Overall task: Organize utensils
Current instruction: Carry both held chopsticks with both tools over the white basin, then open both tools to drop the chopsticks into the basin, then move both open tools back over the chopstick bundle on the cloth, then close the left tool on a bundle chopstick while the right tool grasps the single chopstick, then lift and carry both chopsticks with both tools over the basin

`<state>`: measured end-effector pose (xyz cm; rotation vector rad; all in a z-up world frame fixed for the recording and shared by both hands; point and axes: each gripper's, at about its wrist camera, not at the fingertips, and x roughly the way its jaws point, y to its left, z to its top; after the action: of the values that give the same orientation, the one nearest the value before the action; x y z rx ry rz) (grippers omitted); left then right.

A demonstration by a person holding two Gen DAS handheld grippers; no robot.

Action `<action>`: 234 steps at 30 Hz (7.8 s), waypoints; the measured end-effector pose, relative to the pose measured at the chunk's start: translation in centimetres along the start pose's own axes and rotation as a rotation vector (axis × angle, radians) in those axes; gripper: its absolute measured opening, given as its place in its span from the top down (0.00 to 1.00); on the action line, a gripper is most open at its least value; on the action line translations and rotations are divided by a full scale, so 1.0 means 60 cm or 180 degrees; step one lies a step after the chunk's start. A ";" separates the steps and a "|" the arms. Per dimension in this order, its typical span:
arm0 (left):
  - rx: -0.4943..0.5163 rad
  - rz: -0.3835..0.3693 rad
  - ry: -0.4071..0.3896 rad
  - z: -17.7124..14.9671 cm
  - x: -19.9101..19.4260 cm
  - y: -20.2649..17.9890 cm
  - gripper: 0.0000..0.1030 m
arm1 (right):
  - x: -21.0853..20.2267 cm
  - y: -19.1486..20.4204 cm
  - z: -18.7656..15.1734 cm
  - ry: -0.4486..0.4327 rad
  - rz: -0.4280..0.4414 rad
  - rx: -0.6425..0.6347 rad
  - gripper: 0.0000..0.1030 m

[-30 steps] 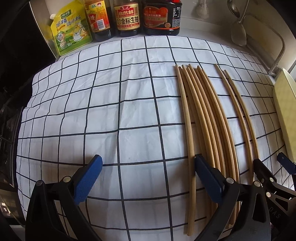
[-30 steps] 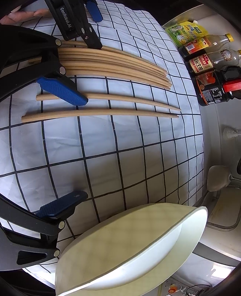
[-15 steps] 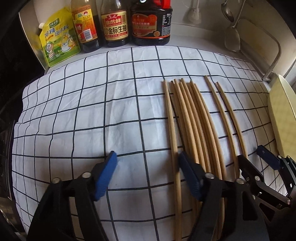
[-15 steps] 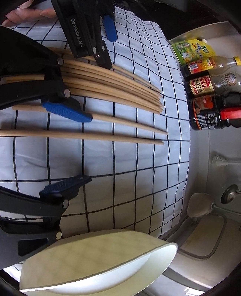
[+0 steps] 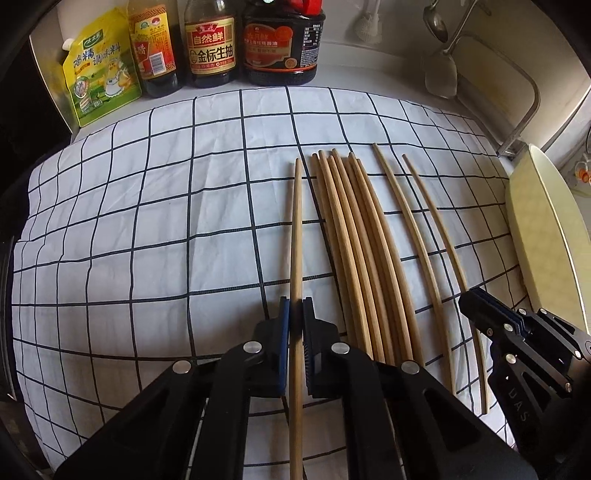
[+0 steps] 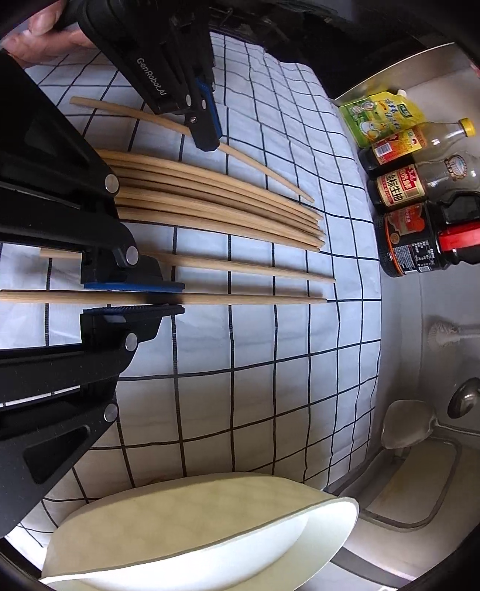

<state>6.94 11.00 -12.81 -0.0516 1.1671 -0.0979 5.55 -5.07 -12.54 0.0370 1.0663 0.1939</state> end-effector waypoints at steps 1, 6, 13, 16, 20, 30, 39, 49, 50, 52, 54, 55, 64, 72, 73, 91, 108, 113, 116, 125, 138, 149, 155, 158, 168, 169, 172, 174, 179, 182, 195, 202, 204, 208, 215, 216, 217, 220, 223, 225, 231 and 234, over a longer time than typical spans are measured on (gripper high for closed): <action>0.0000 -0.0012 -0.0007 0.000 -0.007 0.001 0.93 | -0.007 -0.002 0.000 -0.0015 0.0032 0.0058 0.94; 0.0081 -0.0083 -0.0072 0.006 -0.054 -0.006 0.93 | -0.051 0.000 -0.003 -0.0037 0.0249 0.0194 0.94; 0.0285 -0.0332 -0.0301 0.040 -0.131 -0.076 0.93 | -0.153 -0.049 0.012 -0.0346 0.0289 0.0347 0.94; 0.0468 -0.0520 -0.0391 0.066 -0.152 -0.135 0.93 | -0.194 -0.099 0.018 -0.0507 0.0192 0.0506 0.94; 0.0715 -0.0811 -0.0423 0.101 -0.168 -0.225 0.93 | -0.231 -0.179 0.018 -0.0647 0.0022 0.0767 0.94; 0.1459 -0.1165 -0.0225 0.137 -0.121 -0.444 0.93 | -0.225 -0.359 0.001 -0.0628 -0.0348 0.1411 0.94; 0.1892 -0.1155 0.0180 0.140 -0.023 -0.542 0.93 | -0.169 -0.438 -0.013 -0.0404 -0.0420 0.1714 0.94; 0.2011 -0.1021 0.0320 0.130 0.028 -0.565 0.93 | -0.119 -0.449 -0.018 -0.0172 -0.0419 0.1756 0.94; 0.2005 -0.1013 0.0343 0.130 0.031 -0.565 0.93 | -0.117 -0.450 -0.018 -0.0156 -0.0420 0.1764 0.94; 0.1987 -0.1002 0.0383 0.133 0.037 -0.563 0.93 | -0.113 -0.453 -0.019 -0.0131 -0.0417 0.1784 0.94; 0.1990 -0.0990 0.0377 0.134 0.038 -0.562 0.92 | -0.114 -0.454 -0.021 -0.0129 -0.0415 0.1789 0.94; 0.1985 -0.0978 0.0357 0.135 0.036 -0.561 0.92 | -0.115 -0.454 -0.021 -0.0126 -0.0423 0.1783 0.94; 0.1895 -0.0858 0.0170 0.148 0.011 -0.546 0.50 | -0.148 -0.449 -0.034 -0.0190 -0.0556 0.1799 0.90; 0.1793 -0.0796 -0.0015 0.138 -0.042 -0.499 0.44 | -0.170 -0.425 -0.037 -0.0267 -0.0422 0.1735 0.90; 0.1774 -0.0773 -0.0039 0.135 -0.048 -0.496 0.43 | -0.173 -0.419 -0.038 -0.0274 -0.0416 0.1724 0.90; 0.1319 -0.0666 -0.0269 0.079 -0.135 -0.355 0.32 | -0.221 -0.289 -0.043 -0.0333 -0.0311 0.1250 0.74; 0.0715 -0.0253 -0.0277 0.034 -0.149 -0.143 0.21 | -0.194 -0.129 -0.022 -0.0167 -0.0120 0.0616 0.49; 0.0451 -0.0079 -0.0239 0.016 -0.141 -0.065 0.18 | -0.183 -0.094 -0.024 -0.0112 -0.0091 0.0511 0.48; 0.0287 -0.0022 -0.0212 0.008 -0.129 -0.028 0.17 | -0.169 -0.073 -0.030 -0.0088 -0.0068 0.0456 0.45; 0.0092 0.0118 -0.0113 -0.024 -0.080 0.022 0.17 | -0.096 -0.009 -0.046 0.0013 0.0024 0.0166 0.41; 0.0092 0.0153 -0.0149 -0.022 -0.036 0.025 0.17 | -0.005 -0.001 -0.018 0.0063 -0.0137 0.0177 0.41; 0.0081 0.0146 -0.0306 -0.009 -0.029 0.020 0.17 | 0.025 0.008 0.003 0.0063 -0.0224 0.0010 0.41; 0.0086 0.0110 -0.0254 -0.012 -0.018 0.015 0.17 | 0.027 0.007 0.000 0.0050 -0.0341 -0.0090 0.41; 0.0106 0.0084 -0.0237 -0.013 -0.015 0.009 0.17 | 0.023 -0.004 -0.004 0.0045 -0.0364 -0.0028 0.41; 0.0232 0.0145 -0.0184 -0.011 0.007 -0.012 0.15 | 0.017 -0.027 -0.015 0.0024 -0.0426 0.0063 0.41; 0.0252 0.0191 -0.0175 -0.011 0.009 -0.013 0.15 | 0.017 -0.027 -0.015 0.0024 -0.0426 0.0063 0.41; 0.0235 0.0213 -0.0193 -0.013 0.009 -0.007 0.14 | 0.017 -0.027 -0.015 0.0025 -0.0425 0.0059 0.41; 0.0203 0.0223 -0.0188 -0.013 0.008 0.001 0.14 | 0.016 -0.027 -0.016 0.0024 -0.0419 0.0058 0.41; 0.0096 0.0252 -0.0198 -0.017 0.006 0.030 0.13 | 0.017 -0.027 -0.015 0.0019 -0.0415 0.0060 0.41; 0.0053 0.0269 -0.0184 -0.021 0.008 0.042 0.10 | 0.018 -0.027 -0.015 0.0020 -0.0414 0.0062 0.41; 0.0096 0.0445 -0.0178 -0.008 0.020 0.042 0.08 | 0.024 -0.020 -0.008 -0.0064 -0.0444 -0.0005 0.42; 0.0153 0.0391 -0.0237 0.011 0.026 0.029 0.17 | 0.033 -0.007 0.001 -0.0187 -0.0427 -0.0269 0.52; 0.0190 0.0326 -0.0244 0.013 0.024 0.022 0.31 | 0.035 0.001 0.001 -0.0188 -0.0387 -0.0351 0.66; 0.0281 0.0212 -0.0240 0.008 0.017 0.006 0.58 | 0.035 0.025 -0.003 -0.0143 -0.0352 -0.0559 0.90; 0.0280 0.0070 -0.0126 0.001 0.010 0.005 0.93 | 0.027 0.008 -0.003 -0.0035 -0.0161 -0.0281 0.94; 0.0259 0.0052 -0.0099 0.000 0.008 0.008 0.93 | 0.022 0.005 -0.003 -0.0043 -0.0129 -0.0217 0.94; 0.0240 0.0038 -0.0070 -0.001 0.006 0.010 0.93 | 0.017 0.003 -0.004 -0.0049 -0.0099 -0.0170 0.94; 0.0194 -0.0014 -0.0021 -0.005 -0.006 0.016 0.93 | -0.002 0.002 -0.005 -0.0069 0.0004 -0.0043 0.94; 0.0182 -0.0044 -0.0017 -0.007 -0.029 0.017 0.93 | -0.026 0.005 -0.006 -0.0056 0.0147 0.0047 0.94; 0.0196 -0.0054 -0.0051 -0.003 -0.048 0.014 0.93 | -0.045 0.009 -0.008 -0.0050 0.0224 0.0045 0.94; 0.0357 -0.0199 -0.0145 0.017 -0.107 -0.028 0.93 | -0.116 0.000 -0.016 -0.0118 0.0368 0.0093 0.94; 0.0477 -0.0315 -0.0245 0.030 -0.131 -0.067 0.93 | -0.153 -0.025 -0.015 -0.0214 0.0345 0.0166 0.94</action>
<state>5.30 7.79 -4.53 0.0190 1.0774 -0.2684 0.67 -8.21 -5.25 0.1475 1.0030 0.2610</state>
